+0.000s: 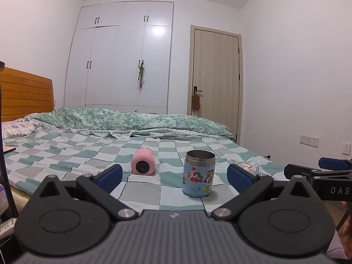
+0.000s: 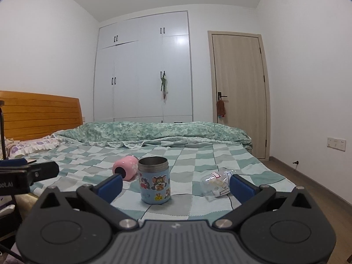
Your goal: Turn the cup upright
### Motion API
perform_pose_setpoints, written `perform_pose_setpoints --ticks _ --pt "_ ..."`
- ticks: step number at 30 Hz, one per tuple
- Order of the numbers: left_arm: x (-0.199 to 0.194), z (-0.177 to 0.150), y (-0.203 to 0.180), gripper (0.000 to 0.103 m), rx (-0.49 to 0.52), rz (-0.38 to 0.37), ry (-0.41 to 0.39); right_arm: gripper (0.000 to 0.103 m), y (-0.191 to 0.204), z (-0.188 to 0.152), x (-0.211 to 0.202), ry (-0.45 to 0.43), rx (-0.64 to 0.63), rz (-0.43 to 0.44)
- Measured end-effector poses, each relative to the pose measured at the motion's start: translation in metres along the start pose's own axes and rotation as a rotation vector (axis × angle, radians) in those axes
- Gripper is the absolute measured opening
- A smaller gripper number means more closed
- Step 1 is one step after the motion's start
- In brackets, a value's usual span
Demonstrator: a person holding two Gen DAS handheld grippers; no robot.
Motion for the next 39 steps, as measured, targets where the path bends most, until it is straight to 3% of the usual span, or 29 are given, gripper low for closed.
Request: perform_pose_setpoints --ticks 39 --pt "-0.0010 -0.0008 -0.0017 0.103 0.002 0.004 0.002 0.103 -0.0005 0.0005 -0.0006 0.000 0.005 0.000"
Point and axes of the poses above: each gripper's, at about its wrist camera, not at the fingertips, and x roughly the way its jaws point, y to its left, z to its top, the point moved 10 cm from there along x, roughly the way its jaws point, and after that the axes turned 9 degrees about -y, right-handed, at the moved point
